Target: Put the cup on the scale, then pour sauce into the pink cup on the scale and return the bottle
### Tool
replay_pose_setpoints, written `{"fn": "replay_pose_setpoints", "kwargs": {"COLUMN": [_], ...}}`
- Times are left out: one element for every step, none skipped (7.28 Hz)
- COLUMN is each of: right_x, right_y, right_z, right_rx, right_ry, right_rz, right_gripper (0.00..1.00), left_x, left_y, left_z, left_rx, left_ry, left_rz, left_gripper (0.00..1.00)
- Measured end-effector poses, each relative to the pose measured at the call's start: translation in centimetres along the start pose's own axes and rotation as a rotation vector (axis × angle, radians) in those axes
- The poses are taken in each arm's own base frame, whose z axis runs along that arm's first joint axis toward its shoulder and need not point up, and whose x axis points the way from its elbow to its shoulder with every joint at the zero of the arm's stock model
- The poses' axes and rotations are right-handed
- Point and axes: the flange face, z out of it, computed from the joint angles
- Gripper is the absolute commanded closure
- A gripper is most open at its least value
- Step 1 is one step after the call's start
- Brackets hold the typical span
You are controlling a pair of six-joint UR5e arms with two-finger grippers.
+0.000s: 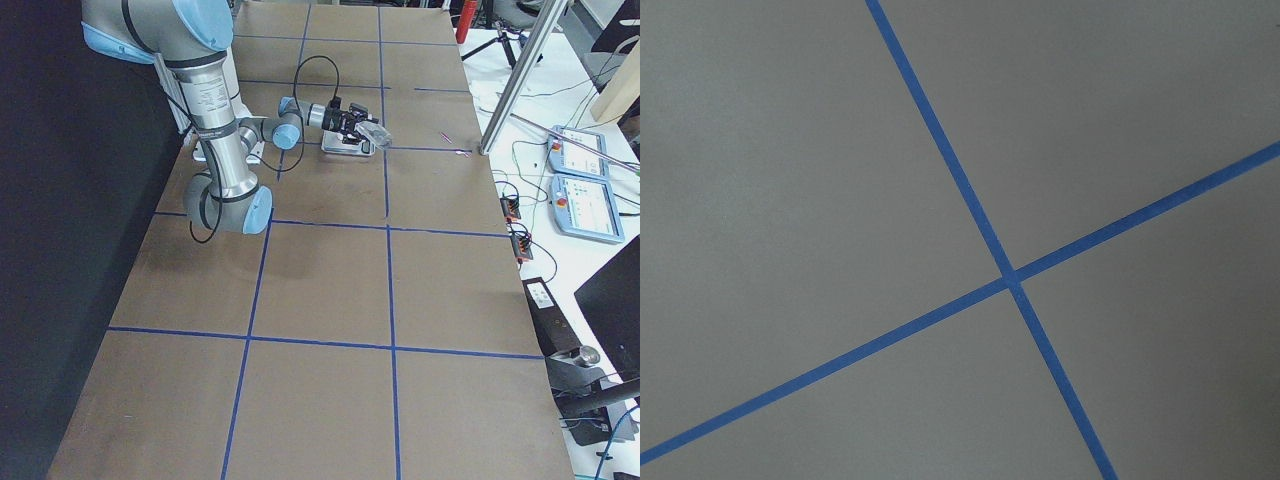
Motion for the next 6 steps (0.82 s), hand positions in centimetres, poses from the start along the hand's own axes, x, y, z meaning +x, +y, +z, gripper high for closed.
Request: {"fn": "replay_pose_setpoints", "kwargs": {"right_x": [0.26, 0.42, 0.54, 0.62, 0.69, 0.76], "right_y": [-0.59, -0.91, -1.0, -0.95, -0.87, -0.79], "right_z": [0.01, 0.02, 0.04, 0.05, 0.06, 0.06], "right_rx": [-0.006, -0.014, -0.021, -0.028, -0.035, -0.04], "right_ry": [0.014, 0.029, 0.046, 0.062, 0.077, 0.089], "right_rz": [-0.032, -0.067, -0.107, -0.153, -0.201, -0.241], "right_gripper": [1.0, 1.0, 1.0, 1.0, 1.0, 1.0], "left_x": [-0.02, -0.02, -0.03, -0.04, -0.04, -0.06], "left_y": [0.02, 0.03, 0.04, 0.05, 0.03, 0.02], "left_z": [0.03, 0.04, 0.05, 0.08, 0.14, 0.2], "left_rx": [-0.001, -0.001, -0.002, -0.003, -0.004, -0.004], "left_ry": [0.0, 0.0, 0.001, 0.001, 0.001, 0.002], "left_rz": [-0.001, -0.001, -0.002, -0.002, -0.002, -0.002], "left_gripper": [0.0, 0.0, 0.0, 0.0, 0.0, 0.0]}}
